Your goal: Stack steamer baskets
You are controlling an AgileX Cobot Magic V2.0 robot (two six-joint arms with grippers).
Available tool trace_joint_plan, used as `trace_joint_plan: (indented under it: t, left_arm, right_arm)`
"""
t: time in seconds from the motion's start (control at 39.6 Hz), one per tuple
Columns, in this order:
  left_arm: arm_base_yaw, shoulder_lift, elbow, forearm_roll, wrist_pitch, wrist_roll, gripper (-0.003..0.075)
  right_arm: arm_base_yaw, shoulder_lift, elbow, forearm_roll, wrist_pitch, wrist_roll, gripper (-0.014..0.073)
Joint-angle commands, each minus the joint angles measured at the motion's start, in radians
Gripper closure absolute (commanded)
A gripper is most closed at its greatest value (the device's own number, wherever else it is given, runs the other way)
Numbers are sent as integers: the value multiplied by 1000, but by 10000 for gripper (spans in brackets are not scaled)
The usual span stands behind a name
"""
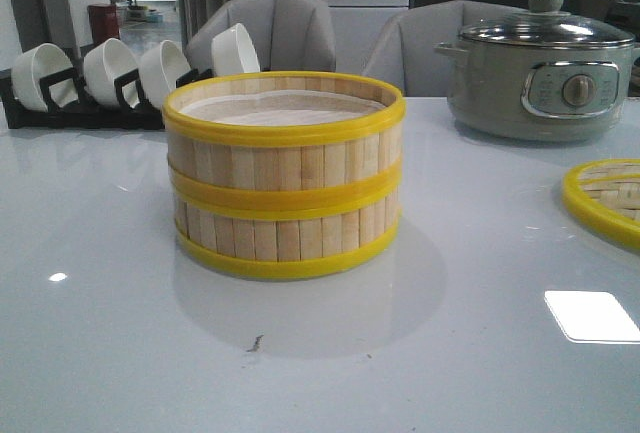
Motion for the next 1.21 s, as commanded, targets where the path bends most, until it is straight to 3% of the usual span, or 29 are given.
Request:
trace_joint_plan:
  t: [0.0,0.2,0.48,1.06,1.19]
  left_arm:
    - [1,-113,124,-19,-143,-6,625]
    - [1,-282,444,-19,-258,-6,625]
    - [-47,-392,698,-17,-354,-6,625]
    - [-60,-413,773,11,-365,-6,625]
    - [-60,-413,773,11,-361,-6,625]
  right_arm:
    - [20,-1,-36,-2,-75,-13,174]
    - [43,-1,-36,-2,-75,-13,174]
    - [43,-1,-36,-2,-75,-13,174]
    - [42,-1,-36,-2,-65,-13,179]
    - [42,0,-36,-2,-63,-13,263]
